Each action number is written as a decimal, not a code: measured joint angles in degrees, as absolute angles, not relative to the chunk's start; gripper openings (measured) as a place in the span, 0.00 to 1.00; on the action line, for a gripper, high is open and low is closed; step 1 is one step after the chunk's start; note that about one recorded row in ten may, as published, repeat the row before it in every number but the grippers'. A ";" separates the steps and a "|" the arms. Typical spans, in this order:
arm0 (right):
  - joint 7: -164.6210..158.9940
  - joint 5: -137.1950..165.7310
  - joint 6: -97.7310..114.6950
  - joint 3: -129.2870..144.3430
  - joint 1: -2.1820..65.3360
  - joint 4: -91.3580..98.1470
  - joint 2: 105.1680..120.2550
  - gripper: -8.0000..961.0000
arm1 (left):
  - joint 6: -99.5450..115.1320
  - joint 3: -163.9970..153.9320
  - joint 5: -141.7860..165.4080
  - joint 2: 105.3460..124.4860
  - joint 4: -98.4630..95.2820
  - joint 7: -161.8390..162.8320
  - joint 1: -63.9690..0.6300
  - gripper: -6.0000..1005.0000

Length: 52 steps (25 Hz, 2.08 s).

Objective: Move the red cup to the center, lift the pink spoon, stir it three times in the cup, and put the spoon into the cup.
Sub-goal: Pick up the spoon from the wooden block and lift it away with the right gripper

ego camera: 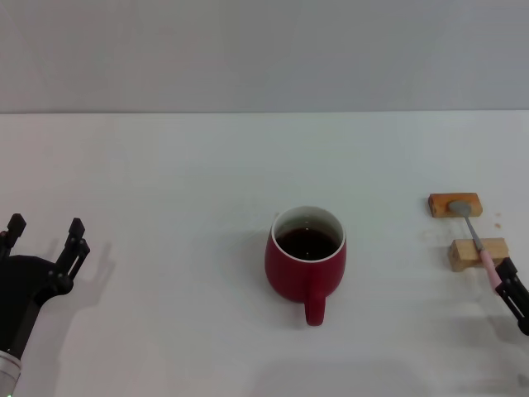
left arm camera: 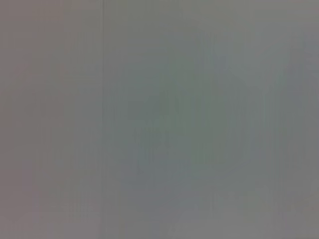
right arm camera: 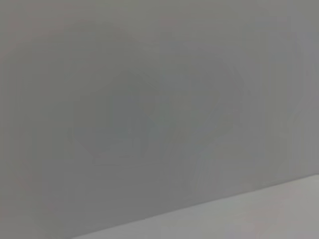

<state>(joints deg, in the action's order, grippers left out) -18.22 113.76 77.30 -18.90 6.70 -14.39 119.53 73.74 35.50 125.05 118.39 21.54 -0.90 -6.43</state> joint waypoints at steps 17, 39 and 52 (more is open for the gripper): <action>-18.19 113.72 74.02 -18.18 7.73 -14.51 119.53 0.79 | 74.01 35.51 125.07 118.39 21.53 -0.87 -6.70 0.81; -17.74 113.35 72.17 -17.49 8.83 -14.72 119.53 0.79 | 74.00 35.42 125.07 118.39 21.53 -0.82 -6.67 0.81; -17.75 113.20 71.53 -18.11 8.85 -14.62 119.53 0.78 | 73.94 35.42 125.07 118.39 21.74 -0.78 -6.77 0.81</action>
